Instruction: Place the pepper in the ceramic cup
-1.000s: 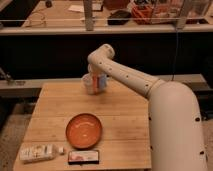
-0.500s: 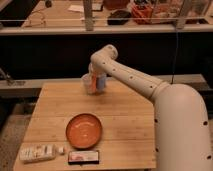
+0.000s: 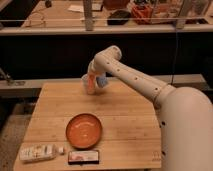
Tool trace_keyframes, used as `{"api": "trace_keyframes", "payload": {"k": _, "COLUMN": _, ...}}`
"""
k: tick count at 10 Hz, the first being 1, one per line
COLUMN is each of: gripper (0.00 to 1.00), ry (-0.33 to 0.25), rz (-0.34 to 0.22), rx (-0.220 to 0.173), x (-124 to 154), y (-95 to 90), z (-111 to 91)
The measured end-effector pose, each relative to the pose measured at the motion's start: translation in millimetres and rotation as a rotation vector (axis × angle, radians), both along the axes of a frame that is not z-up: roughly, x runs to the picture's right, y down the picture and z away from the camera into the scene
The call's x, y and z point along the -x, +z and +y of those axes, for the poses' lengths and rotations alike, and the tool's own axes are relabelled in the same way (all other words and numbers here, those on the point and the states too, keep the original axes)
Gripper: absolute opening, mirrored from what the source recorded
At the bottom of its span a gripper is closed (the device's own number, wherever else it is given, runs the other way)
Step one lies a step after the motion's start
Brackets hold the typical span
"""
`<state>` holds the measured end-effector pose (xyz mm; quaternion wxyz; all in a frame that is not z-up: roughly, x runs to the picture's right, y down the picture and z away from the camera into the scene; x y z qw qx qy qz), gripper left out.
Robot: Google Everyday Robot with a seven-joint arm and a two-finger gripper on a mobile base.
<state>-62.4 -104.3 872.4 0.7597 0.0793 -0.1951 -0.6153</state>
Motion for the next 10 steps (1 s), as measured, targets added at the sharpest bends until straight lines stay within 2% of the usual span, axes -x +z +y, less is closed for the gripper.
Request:
{"api": "trace_keyframes", "payload": {"k": 1, "gripper": 0.03, "ry": 0.017, "rz": -0.014, "rx": -0.019, "x": 1.8, "y": -2.6, "z": -1.1}}
{"api": "trace_keyframes", "payload": {"k": 3, "gripper": 0.03, "ry": 0.066, "rz": -0.042, "rx": -0.101, "x": 1.0, "y": -11.0, "z": -4.5}}
{"api": "trace_keyframes", "payload": {"k": 5, "gripper": 0.03, "ry": 0.125, "rz": -0.034, "rx": -0.190, "x": -8.2, "y": -17.7, "z": -9.0}}
{"api": "trace_keyframes", "payload": {"k": 7, "gripper": 0.03, "ry": 0.153, "rz": -0.019, "rx": -0.215, "x": -15.9, "y": -18.0, "z": -13.2}}
{"api": "trace_keyframes", "payload": {"k": 10, "gripper": 0.03, "ry": 0.179, "rz": -0.007, "rx": -0.226, "x": -16.6, "y": -15.7, "z": -19.8}}
